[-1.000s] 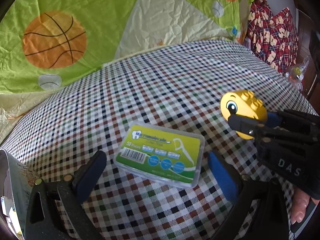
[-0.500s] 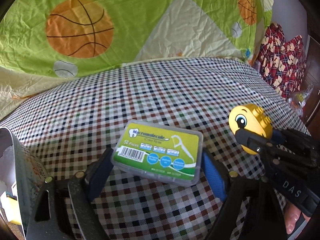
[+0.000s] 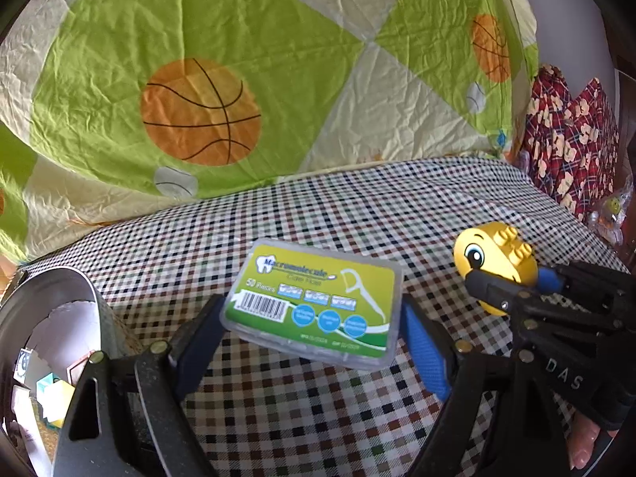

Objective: Organize rigid objects
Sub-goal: 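Lift the floss-pick box and yellow Duplo brick toward the tin with both tools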

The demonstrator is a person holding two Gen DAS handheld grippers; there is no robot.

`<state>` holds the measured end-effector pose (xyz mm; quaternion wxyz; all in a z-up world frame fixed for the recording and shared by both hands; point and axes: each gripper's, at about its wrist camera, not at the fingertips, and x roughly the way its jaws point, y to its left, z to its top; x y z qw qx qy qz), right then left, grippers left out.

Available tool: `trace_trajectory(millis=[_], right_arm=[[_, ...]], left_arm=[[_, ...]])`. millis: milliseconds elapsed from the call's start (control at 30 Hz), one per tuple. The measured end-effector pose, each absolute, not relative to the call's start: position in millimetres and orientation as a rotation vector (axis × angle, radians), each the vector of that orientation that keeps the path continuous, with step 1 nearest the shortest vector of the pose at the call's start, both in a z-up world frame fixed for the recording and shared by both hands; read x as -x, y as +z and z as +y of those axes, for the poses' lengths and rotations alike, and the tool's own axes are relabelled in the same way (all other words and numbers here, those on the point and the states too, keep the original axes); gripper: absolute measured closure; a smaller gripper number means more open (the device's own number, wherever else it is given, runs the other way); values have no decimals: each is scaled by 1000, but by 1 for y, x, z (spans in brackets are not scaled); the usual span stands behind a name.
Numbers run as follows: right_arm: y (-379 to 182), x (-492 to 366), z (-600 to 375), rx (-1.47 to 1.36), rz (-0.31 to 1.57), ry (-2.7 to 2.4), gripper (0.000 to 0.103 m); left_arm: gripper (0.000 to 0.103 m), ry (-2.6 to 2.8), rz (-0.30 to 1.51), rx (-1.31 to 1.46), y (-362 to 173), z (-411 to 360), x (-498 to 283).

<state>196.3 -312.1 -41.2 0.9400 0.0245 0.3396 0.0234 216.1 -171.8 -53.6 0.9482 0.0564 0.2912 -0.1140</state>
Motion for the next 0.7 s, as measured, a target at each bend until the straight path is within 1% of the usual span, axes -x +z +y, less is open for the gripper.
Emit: trace_trajectory(millis=[400, 700], right_arm=[[-33, -185, -293, -11, 631, 112, 69], [-27, -178, -279, 17, 600, 150, 69]], left_arm=[[17, -179, 545, -28, -49, -143, -202], [17, -113, 515, -58, -46, -140, -191]])
